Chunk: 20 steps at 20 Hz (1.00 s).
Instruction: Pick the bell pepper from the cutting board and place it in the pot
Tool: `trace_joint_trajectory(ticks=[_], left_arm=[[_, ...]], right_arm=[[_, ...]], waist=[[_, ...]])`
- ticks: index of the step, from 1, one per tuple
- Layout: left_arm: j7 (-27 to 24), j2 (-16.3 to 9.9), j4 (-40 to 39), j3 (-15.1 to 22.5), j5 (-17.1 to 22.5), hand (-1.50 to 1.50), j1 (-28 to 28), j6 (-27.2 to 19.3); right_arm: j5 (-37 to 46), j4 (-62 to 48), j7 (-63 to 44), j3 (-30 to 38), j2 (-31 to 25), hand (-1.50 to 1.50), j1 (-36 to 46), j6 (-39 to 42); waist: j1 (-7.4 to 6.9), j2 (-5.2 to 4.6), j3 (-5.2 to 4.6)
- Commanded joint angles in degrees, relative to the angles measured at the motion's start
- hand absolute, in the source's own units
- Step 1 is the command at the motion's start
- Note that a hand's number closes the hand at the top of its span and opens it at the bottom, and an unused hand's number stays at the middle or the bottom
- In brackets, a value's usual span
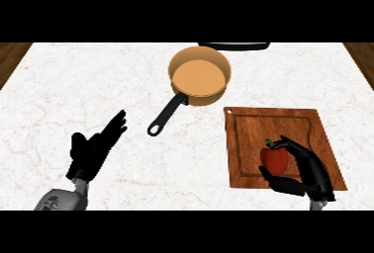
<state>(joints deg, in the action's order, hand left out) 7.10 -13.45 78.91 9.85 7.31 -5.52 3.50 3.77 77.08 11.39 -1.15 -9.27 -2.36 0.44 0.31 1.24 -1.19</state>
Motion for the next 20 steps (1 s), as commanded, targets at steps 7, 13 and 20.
trace_joint_trajectory(ticks=[7, 13, 20], left_arm=[[-0.73, -0.52, -2.04, -1.52, 0.73, 0.0, 0.31, 3.26], [0.28, 2.83, 0.54, 0.92, -2.23, 0.0, 2.24, 0.64], [1.72, 3.37, 0.34, -0.8, -3.63, 0.0, 1.21, 0.67]], right_arm=[[-8.89, -13.78, 5.95, 8.35, -7.88, 1.5, 12.49, 13.8], [-2.65, -19.35, 14.71, 9.89, -13.9, 1.5, 16.79, 12.66], [-1.57, -5.6, 4.5, 9.25, -13.09, 1.5, 17.34, 8.13]], waist=[[-1.02, -1.47, 1.24], [-0.73, -1.3, 1.23], [-0.1, -1.13, 1.17]])
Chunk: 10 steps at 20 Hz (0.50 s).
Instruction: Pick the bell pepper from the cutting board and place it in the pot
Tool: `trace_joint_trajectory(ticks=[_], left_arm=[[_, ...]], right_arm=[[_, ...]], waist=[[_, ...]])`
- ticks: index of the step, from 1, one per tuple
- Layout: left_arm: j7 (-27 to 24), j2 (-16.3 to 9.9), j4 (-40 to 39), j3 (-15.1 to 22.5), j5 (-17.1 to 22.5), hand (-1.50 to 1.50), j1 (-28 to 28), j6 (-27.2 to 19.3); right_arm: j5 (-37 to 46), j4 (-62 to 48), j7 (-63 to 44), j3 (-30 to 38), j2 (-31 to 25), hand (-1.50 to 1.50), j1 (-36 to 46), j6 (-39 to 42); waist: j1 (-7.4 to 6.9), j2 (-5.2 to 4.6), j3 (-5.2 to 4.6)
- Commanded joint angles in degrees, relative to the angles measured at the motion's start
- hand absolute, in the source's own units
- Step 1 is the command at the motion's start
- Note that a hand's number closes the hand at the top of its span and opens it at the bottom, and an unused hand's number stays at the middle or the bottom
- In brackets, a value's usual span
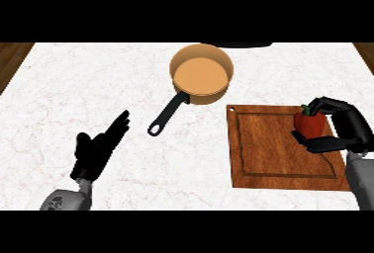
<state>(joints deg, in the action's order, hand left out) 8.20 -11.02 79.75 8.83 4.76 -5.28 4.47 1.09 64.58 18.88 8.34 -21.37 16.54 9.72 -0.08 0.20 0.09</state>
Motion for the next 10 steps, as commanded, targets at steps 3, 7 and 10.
trace_joint_trajectory(ticks=[3, 7, 10], left_arm=[[-1.48, 0.41, -1.25, -0.5, -0.97, 0.0, 2.24, 0.3], [-2.19, 0.79, -2.39, -0.66, -1.74, 0.0, 0.88, 0.66], [1.57, -0.19, 2.34, -0.94, -0.89, 0.0, 2.09, 1.4]], right_arm=[[5.16, 9.63, -4.5, -1.07, -3.19, 1.5, -1.05, -3.49], [8.15, 20.36, -12.86, -2.94, -3.37, 1.5, 0.12, -5.95], [9.8, 20.13, -16.03, -1.66, -5.63, 1.5, 4.77, -5.75]], waist=[[0.23, -0.12, -0.13], [0.41, -0.08, -0.15], [-0.11, -0.09, -0.11]])
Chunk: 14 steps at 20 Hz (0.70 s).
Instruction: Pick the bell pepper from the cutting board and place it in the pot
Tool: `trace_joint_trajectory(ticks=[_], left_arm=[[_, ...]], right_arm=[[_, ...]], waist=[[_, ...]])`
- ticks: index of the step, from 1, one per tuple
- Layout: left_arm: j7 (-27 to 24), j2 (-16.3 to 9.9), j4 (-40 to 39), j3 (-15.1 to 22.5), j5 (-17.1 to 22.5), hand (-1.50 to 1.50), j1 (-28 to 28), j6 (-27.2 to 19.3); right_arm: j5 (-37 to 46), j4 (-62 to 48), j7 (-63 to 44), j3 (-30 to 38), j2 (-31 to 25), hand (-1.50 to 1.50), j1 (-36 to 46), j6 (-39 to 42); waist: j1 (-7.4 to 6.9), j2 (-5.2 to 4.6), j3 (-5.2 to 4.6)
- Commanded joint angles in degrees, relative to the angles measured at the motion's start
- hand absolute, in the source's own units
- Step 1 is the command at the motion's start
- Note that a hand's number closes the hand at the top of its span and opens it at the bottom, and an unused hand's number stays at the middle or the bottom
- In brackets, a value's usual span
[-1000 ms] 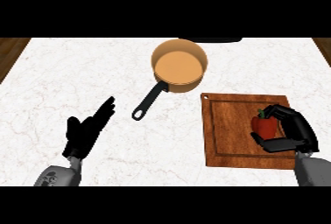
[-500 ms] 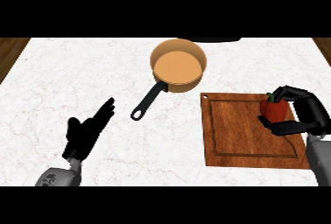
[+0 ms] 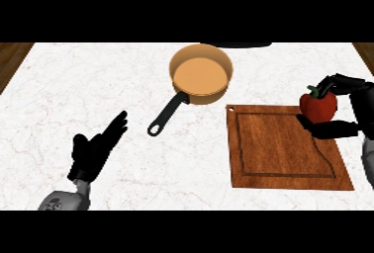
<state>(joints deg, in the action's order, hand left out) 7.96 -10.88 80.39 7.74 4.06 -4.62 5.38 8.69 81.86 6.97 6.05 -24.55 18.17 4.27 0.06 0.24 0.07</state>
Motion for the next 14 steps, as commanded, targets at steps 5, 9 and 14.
trace_joint_trajectory(ticks=[5, 9, 14], left_arm=[[2.25, 2.18, 2.45, 2.25, -1.8, 0.0, 2.32, -0.84], [1.24, -0.48, -2.95, -2.02, 0.48, 0.0, -2.18, 2.84], [0.25, -0.22, -1.62, -1.73, -0.52, 0.0, 0.56, 2.41]], right_arm=[[6.89, 6.85, -19.68, -4.05, -1.92, 1.5, 14.52, 0.36], [11.29, 5.85, -27.62, -8.69, 1.85, 1.5, 21.67, 0.3], [14.28, -2.63, -31.56, -11.13, 2.87, 1.5, 32.46, 3.96]], waist=[[-0.76, -0.12, -0.13], [-0.54, -0.3, -0.14], [-1.11, -0.37, -0.14]])
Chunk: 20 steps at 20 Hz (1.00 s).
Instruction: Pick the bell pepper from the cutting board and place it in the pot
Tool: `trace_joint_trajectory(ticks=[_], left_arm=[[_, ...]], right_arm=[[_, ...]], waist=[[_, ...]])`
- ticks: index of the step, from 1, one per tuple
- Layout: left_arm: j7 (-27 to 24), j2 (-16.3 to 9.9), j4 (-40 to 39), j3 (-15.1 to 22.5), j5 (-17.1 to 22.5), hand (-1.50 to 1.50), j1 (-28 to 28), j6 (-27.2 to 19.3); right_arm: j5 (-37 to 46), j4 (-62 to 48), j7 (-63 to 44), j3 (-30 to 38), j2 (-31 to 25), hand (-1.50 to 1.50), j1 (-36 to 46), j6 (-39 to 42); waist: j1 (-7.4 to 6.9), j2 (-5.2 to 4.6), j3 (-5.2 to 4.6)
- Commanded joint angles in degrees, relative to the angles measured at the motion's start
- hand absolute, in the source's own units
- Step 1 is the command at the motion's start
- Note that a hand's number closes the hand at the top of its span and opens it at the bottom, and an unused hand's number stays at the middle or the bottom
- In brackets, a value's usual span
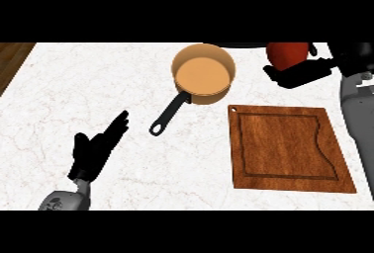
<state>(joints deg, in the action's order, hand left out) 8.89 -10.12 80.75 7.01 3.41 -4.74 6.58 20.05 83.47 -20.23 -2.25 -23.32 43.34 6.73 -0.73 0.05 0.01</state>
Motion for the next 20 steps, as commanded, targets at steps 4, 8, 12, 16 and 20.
trace_joint_trajectory(ticks=[4, 8, 12, 16, 20], left_arm=[[2.71, 1.24, -2.62, -0.45, 0.09, 0.0, -4.12, -0.01], [0.49, 1.93, -1.16, 0.15, -1.72, 0.0, -1.65, -1.08], [-0.37, -0.02, -2.62, -0.79, -0.02, 0.0, -1.9, 2.36], [-0.85, 2.06, -3.17, 1.02, -2.2, 0.0, -1.55, 0.24], [1.11, 2.49, -1.79, 0.75, -2.22, 0.0, -2.88, -0.54]], right_arm=[[6.78, -17.39, -3.99, -5.43, 3.81, 1.5, 16.72, 2.77], [10.79, -24.45, 0.08, -7.31, 8.23, 1.5, 18.17, -0.04], [16.94, -33.86, -1.39, -11.32, 7.12, 1.5, 25.39, 2.45], [24.33, -40.26, -5.38, -17.47, 10.48, 1.5, 28.8, 2.82], [23.28, -49.56, -8.85, -16.19, 15.63, 1.5, 31.68, 7.7]], waist=[[-1.35, -0.68, -0.09], [-0.52, -0.34, -0.04], [-1.79, -0.77, -0.11], [-1.9, -0.8, -0.15], [-1.87, -0.67, -0.08]])
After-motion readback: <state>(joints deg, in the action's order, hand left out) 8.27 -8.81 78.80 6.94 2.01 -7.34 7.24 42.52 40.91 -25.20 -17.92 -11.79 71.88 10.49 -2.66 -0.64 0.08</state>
